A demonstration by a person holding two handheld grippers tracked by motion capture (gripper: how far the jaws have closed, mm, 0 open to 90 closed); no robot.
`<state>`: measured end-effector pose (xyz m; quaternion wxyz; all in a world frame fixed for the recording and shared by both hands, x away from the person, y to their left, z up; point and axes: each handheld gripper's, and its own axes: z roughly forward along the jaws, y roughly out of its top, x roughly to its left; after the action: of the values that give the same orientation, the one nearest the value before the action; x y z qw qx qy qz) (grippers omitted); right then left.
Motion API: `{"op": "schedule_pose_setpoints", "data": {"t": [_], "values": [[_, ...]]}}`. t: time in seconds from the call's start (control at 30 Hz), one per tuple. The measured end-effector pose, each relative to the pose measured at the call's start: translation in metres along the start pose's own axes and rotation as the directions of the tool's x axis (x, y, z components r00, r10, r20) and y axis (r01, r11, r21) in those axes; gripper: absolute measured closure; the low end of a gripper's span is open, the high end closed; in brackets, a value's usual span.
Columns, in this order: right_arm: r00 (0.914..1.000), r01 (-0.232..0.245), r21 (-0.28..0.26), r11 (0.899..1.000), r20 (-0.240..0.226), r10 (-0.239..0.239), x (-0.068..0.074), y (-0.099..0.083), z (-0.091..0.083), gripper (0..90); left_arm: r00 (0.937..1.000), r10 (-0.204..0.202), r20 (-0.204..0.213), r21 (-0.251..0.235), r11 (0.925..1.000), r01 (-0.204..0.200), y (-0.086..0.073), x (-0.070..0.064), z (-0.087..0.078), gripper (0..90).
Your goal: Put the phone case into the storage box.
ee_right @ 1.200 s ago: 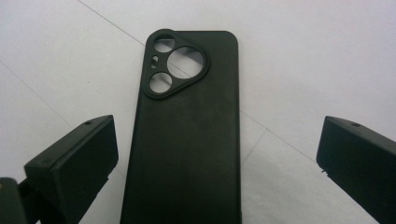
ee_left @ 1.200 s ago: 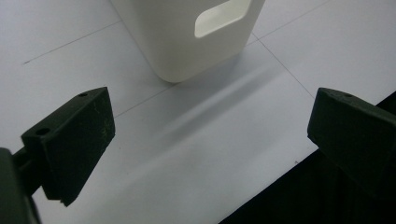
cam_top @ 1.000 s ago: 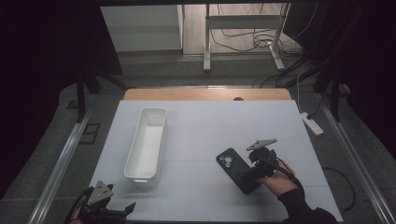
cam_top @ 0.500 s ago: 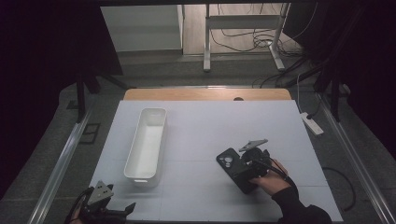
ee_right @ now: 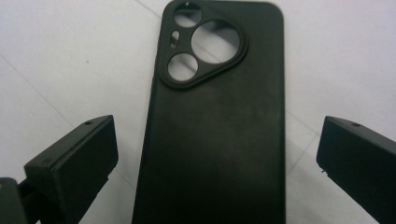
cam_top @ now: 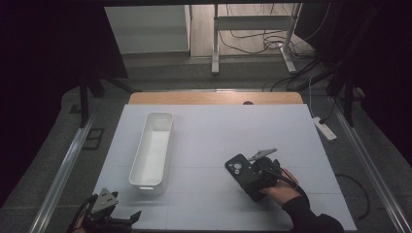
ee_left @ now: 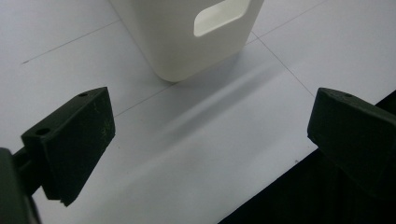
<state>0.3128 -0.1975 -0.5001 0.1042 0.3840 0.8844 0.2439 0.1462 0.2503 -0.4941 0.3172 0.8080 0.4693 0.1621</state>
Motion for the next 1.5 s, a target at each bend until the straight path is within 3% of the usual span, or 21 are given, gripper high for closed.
{"op": "schedule_pose_setpoints", "data": {"t": [0.37,0.5,0.83,0.97,1.07,1.27,1.5], "values": [[0.9999,0.010,0.056,0.998,0.010,-0.010,0.000,-0.009,0.014,0.0,1.0000,0.001,0.000,0.001,1.0000,-0.001,0.000,0.000,0.000,1.6],[0.9991,0.025,0.052,0.998,0.033,-0.027,0.002,-0.011,0.015,0.0,1.0000,0.000,0.000,0.000,1.0000,0.000,0.000,0.000,0.000,1.5],[0.9989,0.029,0.070,0.997,0.034,-0.031,0.003,-0.009,0.016,0.0,1.0000,-0.007,0.005,0.001,1.0000,0.007,0.000,0.001,0.000,1.0],[0.9991,0.025,0.082,0.996,0.032,-0.028,0.003,-0.007,0.010,12.2,0.9999,-0.011,0.008,0.001,0.9999,0.011,0.000,0.002,0.000,0.5],[0.9994,0.021,0.086,0.996,0.026,-0.023,0.002,-0.007,0.010,12.8,0.9998,-0.018,0.010,-0.003,0.9998,0.018,0.000,0.002,-0.001,0.0],[0.9995,0.022,0.100,0.995,0.021,-0.024,0.000,-0.005,0.009,14.7,0.9972,-0.054,0.052,-0.026,0.9981,0.056,-0.001,0.007,-0.003,0.0],[0.9994,0.030,0.098,0.995,0.014,-0.031,-0.001,-0.005,0.008,15.1,0.9962,-0.039,0.078,-0.003,0.9992,0.039,0.000,0.006,-0.002,0.0]]}}
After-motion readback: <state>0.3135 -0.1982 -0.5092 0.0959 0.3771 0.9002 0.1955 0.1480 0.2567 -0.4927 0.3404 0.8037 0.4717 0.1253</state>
